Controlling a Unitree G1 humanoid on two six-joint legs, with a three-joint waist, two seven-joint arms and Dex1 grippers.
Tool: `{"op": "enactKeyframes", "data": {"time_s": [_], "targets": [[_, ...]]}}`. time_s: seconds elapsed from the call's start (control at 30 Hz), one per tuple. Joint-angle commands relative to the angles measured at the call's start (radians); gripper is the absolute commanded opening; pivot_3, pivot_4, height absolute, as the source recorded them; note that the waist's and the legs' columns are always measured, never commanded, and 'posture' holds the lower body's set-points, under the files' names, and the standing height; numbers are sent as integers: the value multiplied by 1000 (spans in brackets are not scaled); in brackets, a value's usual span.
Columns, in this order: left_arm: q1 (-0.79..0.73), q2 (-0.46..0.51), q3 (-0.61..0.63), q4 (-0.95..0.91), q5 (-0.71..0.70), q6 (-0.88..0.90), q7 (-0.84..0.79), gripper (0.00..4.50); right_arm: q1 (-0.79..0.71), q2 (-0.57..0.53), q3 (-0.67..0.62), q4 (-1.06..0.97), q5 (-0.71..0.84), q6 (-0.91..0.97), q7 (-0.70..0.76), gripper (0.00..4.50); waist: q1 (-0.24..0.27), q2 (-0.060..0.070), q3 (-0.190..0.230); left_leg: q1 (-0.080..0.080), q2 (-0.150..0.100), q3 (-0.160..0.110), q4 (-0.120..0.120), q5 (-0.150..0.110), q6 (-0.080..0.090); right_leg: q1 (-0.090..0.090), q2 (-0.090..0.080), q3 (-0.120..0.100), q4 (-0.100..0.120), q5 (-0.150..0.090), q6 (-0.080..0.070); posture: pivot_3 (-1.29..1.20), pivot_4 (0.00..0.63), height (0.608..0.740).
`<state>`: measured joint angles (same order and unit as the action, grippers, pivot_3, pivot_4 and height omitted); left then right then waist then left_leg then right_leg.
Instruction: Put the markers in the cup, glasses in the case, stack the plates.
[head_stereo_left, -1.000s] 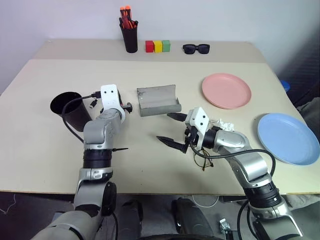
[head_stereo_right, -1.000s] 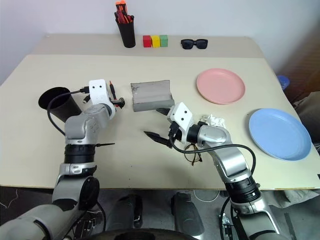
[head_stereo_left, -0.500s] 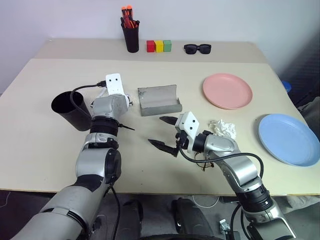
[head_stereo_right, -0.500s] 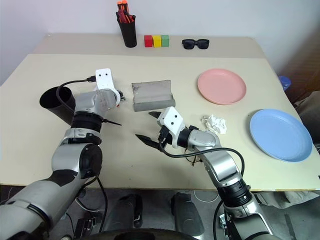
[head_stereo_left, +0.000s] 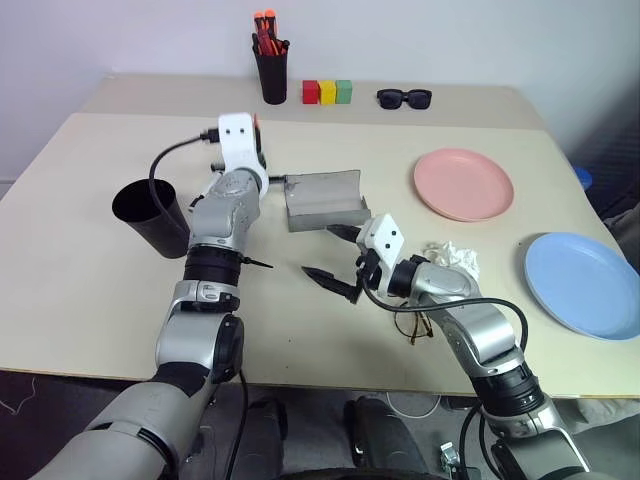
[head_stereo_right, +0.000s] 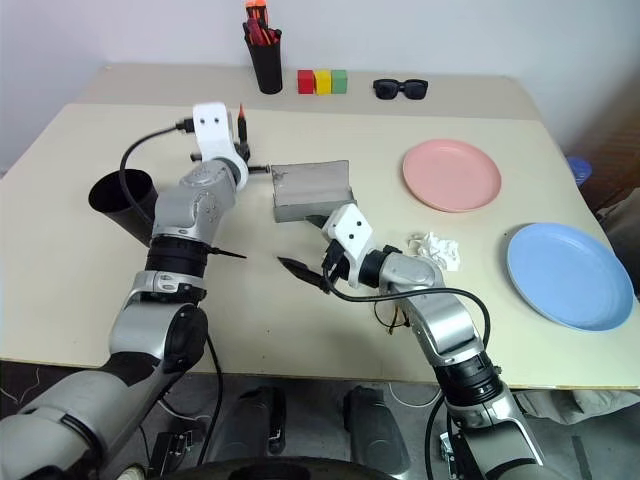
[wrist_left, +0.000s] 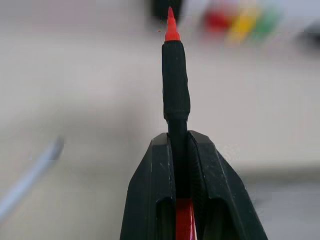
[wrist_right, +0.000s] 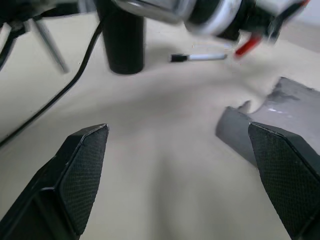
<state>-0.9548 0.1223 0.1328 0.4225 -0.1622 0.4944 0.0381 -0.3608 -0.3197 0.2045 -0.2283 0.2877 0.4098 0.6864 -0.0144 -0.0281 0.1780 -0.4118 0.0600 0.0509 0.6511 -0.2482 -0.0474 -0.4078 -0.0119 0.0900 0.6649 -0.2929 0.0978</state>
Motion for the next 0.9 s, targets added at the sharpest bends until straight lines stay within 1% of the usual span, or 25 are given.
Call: {"op": "enactKeyframes", "data": {"time_s": [0.03,0.13,0.3,0.37,0.43,0.5,0.63,0.77,0.9], "targets": [[49,59,-39,-250,59,-175,-51,25,-31,51,-70,-17,104,4,8,4500,-6,0,0,0,0,0,0,0,0,0,0,0,0,0,0,0,150,732],[106,115,-5,-383,122,-228,12,25,-44,72,-75,-14,123,-23,28,4500,-12,0,0,1,2,1,-1,0,-1,-2,1,2,1,0,-1,0,150,732],[235,176,66,-573,169,-186,69,25,-63,118,-46,31,95,-109,37,4500,-4,0,0,1,2,1,-1,0,-1,-1,1,1,1,0,-1,0,150,732],[310,189,107,-667,190,-162,93,25,-73,137,-18,60,70,-140,39,4500,-3,0,-1,1,2,1,0,0,-1,0,1,1,1,0,-1,0,150,732],[410,181,158,-768,199,-126,122,25,-85,163,12,101,41,-170,34,4500,-3,0,-1,1,2,1,0,0,0,-1,0,1,1,0,-1,0,150,732],[486,159,180,-827,197,-94,140,25,-91,185,31,136,16,-202,25,4500,-2,-1,-1,1,2,2,0,0,0,-1,0,1,1,0,-1,0,150,732],[580,104,187,-899,193,-135,165,25,-83,228,51,180,-33,-269,-18,4500,1,-2,-2,1,2,1,1,0,0,0,0,0,1,1,-1,0,150,732],[634,73,187,-915,207,-173,182,25,-63,260,64,185,-22,-277,-14,4500,-2,-2,-2,1,2,0,1,0,0,0,0,0,1,1,-1,0,150,732],[661,58,181,-882,218,-229,188,25,-66,276,55,200,-11,-297,-1,4500,-3,-2,-2,1,3,0,1,0,0,0,0,0,1,1,-1,0,150,732]]}}
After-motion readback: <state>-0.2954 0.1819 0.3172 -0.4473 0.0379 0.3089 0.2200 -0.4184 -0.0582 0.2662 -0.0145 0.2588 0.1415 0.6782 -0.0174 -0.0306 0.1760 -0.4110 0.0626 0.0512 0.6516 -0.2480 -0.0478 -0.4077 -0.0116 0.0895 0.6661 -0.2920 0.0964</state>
